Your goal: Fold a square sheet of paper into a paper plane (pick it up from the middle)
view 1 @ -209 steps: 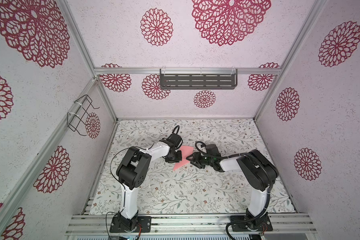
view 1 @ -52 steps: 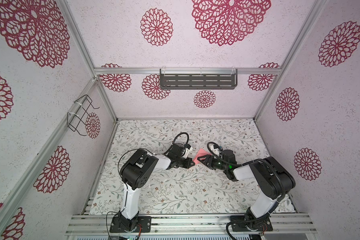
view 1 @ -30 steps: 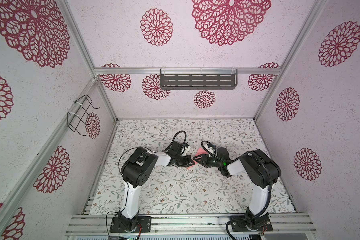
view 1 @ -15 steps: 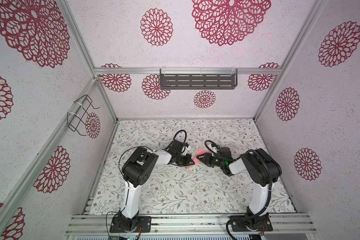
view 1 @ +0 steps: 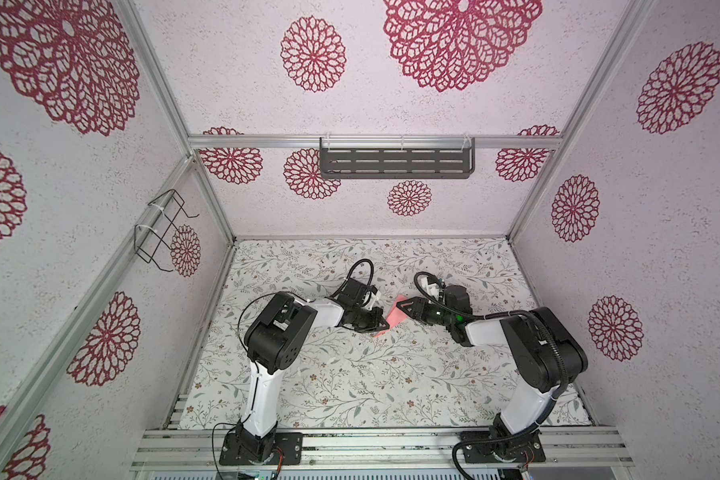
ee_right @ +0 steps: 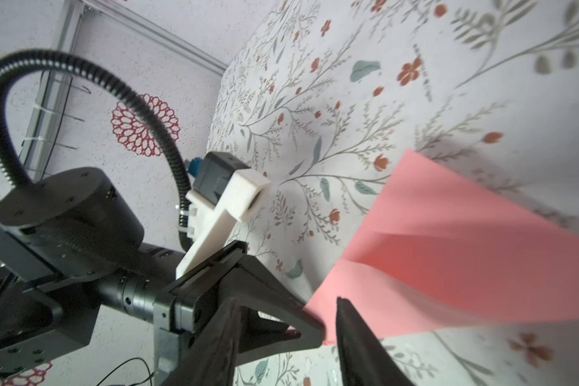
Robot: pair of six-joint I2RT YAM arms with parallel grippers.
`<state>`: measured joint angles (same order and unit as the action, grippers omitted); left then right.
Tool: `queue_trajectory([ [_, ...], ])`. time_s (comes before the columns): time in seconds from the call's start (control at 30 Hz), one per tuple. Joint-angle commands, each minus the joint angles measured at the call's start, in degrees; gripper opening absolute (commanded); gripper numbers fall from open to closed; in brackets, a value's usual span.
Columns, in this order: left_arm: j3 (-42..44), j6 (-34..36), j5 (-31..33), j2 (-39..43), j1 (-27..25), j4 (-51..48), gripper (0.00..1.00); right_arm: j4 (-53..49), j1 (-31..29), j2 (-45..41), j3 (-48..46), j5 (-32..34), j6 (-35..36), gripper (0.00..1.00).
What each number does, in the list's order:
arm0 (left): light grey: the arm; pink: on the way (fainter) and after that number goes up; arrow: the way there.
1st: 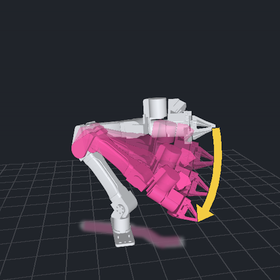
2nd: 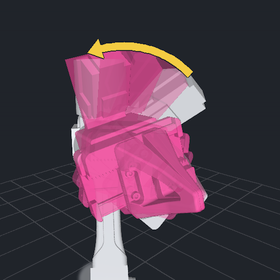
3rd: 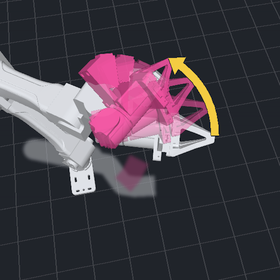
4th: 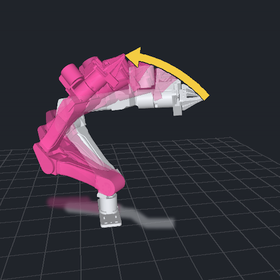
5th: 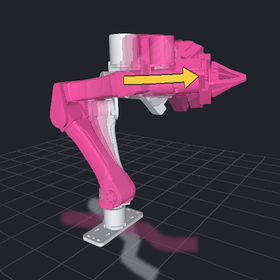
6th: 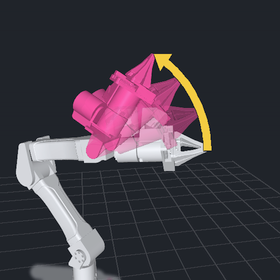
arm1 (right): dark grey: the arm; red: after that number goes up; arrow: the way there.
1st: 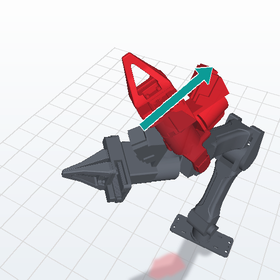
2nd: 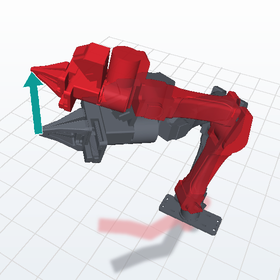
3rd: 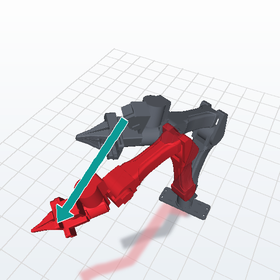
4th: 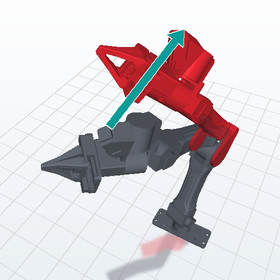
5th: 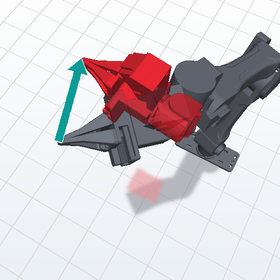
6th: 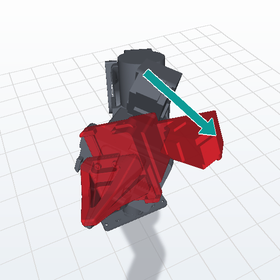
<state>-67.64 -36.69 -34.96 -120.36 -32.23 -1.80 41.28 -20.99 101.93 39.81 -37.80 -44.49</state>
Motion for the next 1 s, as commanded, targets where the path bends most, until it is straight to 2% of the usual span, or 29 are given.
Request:
queue_trajectory([
  [0.0, 1.19, -0.13, 5.34, -3.97, 0.67, -7.15, 0.0, 1.03, -1.46, 1.97, 2.04, -3.08, 1.45, 0.5],
  [0.2, 1.46, -0.53, 5.08, -3.64, 0.72, -6.45, 0.0, 3.11, -1.69, 7.2, 4.44, -5.64, -1.19, 0.48],
  [0.5, 0.94, -0.66, 4.73, -3.57, 0.69, -7.4, 0.01, -2.34, -0.7, 9.27, 3.75, -1.25, 0.43, 0.47],
  [0.67, 0.22, -1.04, 3.52, -2.29, 0.85, -7.9, 0.09, -7.95, -0.78, 9.45, 4.48, 0.72, 2.59, 0.47],
  [0.73, 0.24, -1.21, 3.58, -0.93, 0.94, -8.3, 0.15, -9.65, -0.75, 9.46, 4.72, 1.23, 3.08, 0.47],
  [0.97, 1.99, -2.17, 3.3, 2.81, 1.55, -8.57, 0.19, -12.38, -0.71, 10.12, 5.09, 2.25, 3.63, 0.46],
])
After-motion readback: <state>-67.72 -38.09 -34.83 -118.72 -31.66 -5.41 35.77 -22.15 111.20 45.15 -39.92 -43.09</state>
